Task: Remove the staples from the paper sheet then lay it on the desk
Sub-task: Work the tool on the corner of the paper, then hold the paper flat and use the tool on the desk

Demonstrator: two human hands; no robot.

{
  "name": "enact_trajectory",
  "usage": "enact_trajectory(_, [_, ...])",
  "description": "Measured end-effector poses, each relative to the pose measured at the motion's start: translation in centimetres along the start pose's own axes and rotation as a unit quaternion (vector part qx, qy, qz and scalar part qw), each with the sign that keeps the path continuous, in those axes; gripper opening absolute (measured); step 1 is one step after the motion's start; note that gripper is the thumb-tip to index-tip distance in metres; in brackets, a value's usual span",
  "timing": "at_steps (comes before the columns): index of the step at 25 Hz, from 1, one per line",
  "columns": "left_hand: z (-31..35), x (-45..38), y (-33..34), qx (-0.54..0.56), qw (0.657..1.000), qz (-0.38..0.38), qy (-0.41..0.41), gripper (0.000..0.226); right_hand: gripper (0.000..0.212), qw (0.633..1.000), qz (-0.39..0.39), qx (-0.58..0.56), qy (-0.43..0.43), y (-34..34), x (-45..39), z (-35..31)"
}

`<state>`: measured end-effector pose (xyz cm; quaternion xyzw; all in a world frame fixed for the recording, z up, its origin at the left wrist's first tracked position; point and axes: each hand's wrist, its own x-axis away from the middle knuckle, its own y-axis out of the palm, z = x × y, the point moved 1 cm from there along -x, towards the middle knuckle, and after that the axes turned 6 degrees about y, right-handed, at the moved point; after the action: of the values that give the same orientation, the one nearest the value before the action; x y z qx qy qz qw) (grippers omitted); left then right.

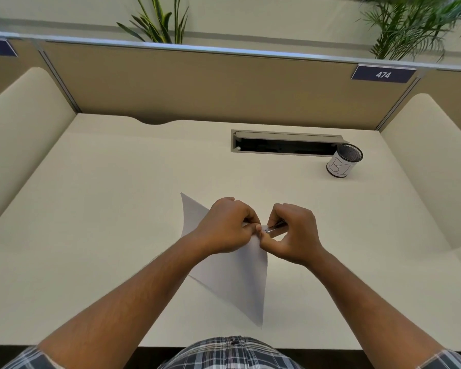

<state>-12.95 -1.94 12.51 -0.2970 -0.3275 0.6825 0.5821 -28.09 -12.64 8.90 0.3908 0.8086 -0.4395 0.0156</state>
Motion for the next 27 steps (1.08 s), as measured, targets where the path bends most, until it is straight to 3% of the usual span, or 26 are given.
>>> enact_trajectory(5, [0.2,0.3,-0.5,0.037,0.999,-0.012,-0.027,0.017,0.026,0.982,-0.009,-0.158,0.103,0.7,0.5,0.5])
enact_trajectory(9, [0.1,0.3,-0.4,0.058,0.997,0.000,-0.046,0.018,0.033,0.934,-0.018,-0.307,0.183,1.1,0.7,0.9])
enact_trajectory(13, [0.0,0.5,-0.3,0.068,0.996,0.006,-0.057,0.018,0.033,0.899,-0.006,-0.372,0.230,1.2,0.9,1.3])
enact_trajectory(20, [-0.8,0.7,-0.3,0.065,0.993,0.050,-0.083,0.018,0.037,0.887,0.022,-0.357,0.292,1.4,1.5,3.7])
enact_trajectory(27, [-3.0,1.3,0.6,0.081,0.986,0.068,-0.127,0.017,0.028,0.865,0.058,-0.194,0.459,2.7,2.7,9.9])
